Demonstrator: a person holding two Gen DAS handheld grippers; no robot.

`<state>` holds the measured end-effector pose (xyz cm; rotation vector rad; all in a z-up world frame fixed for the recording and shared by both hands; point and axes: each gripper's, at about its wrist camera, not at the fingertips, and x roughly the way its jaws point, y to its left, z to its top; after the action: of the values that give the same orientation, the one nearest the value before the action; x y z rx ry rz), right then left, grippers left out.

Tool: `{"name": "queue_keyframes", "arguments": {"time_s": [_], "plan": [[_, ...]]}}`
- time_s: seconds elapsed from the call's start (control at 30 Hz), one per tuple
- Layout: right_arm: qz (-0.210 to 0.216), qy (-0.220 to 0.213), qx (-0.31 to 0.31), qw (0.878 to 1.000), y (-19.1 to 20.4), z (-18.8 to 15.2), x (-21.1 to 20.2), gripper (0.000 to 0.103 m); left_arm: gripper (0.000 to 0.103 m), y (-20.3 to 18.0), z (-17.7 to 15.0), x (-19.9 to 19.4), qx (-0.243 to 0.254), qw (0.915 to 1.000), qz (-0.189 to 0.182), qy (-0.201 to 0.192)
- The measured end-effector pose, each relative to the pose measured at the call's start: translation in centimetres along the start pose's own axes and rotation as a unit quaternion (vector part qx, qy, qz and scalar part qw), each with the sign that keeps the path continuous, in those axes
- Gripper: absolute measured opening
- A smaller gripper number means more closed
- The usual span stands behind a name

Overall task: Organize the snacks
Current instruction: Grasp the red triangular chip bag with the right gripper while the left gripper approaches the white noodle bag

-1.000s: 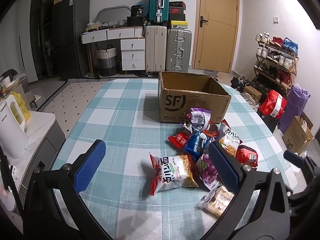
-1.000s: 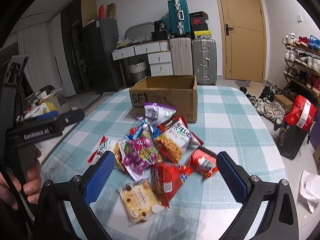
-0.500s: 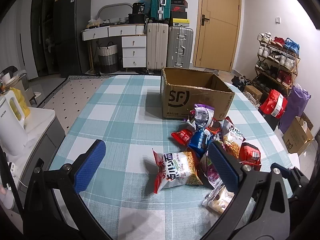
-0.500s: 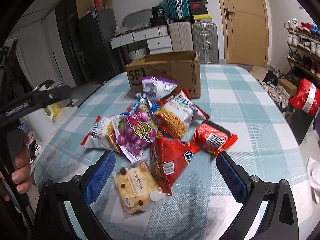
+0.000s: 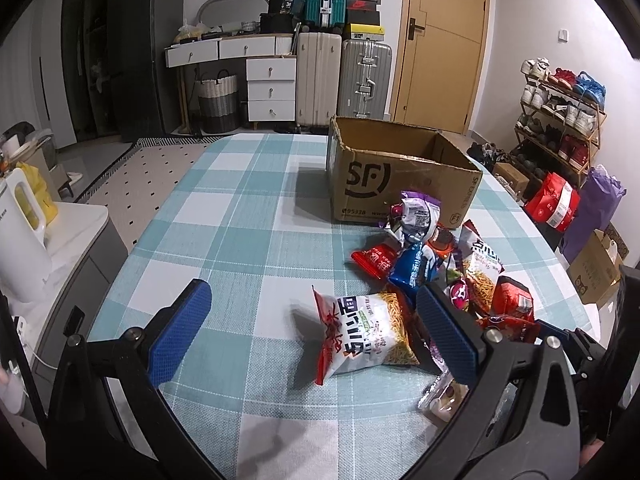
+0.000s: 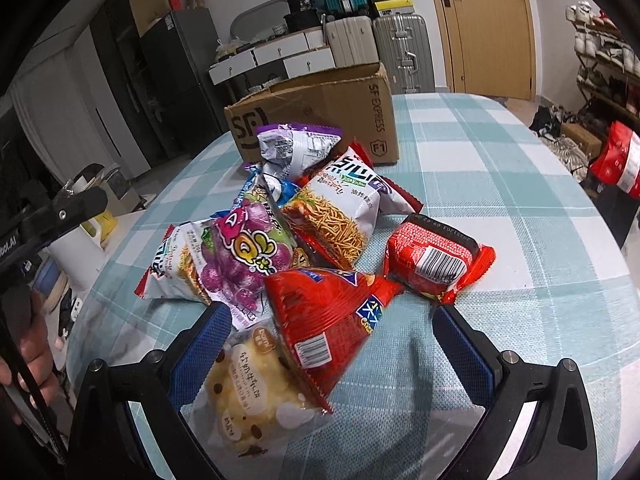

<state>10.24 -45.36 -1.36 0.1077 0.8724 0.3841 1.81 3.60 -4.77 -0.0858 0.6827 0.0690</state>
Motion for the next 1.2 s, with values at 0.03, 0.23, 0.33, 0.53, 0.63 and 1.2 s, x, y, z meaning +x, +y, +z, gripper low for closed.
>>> {"name": "queue_keyframes", "arguments": {"time_s": [0.03, 0.23, 0.33, 0.53, 0.63, 1.2], "plan": [[0.001, 0.001, 0.001, 1.0, 0.0, 0.1, 0.2, 0.103, 0.102, 0.1, 0.0, 0.1, 0.0, 1.0, 0.0, 0.001], [0.0, 0.008, 0.003, 1.0, -0.2, 0.4, 1.1, 0.103, 0.102, 0.3, -0.2, 0.8, 0.002, 1.0, 0.007, 0.006], [0.003, 0.015, 0.005, 1.0, -0.2, 0.5, 1.6, 0.103, 0.102, 0.6, -0.2, 1.1, 0.001, 0.9999, 0.009, 0.01], [0.014, 0.028, 0.01, 0.999, -0.3, 0.6, 2.3, 0.1, 0.102, 1.3, -0.3, 1.6, -0.005, 0.9998, 0.014, 0.014], [0.027, 0.035, 0.011, 0.999, -0.3, 0.6, 2.7, 0.082, 0.102, 1.7, -0.3, 1.8, -0.007, 0.9997, 0.016, 0.016], [0.059, 0.024, 0.019, 0.998, -1.1, 0.1, 1.3, 0.05, 0.102, 3.7, -0.6, 1.3, -0.017, 0.9993, 0.026, 0.021]]}}
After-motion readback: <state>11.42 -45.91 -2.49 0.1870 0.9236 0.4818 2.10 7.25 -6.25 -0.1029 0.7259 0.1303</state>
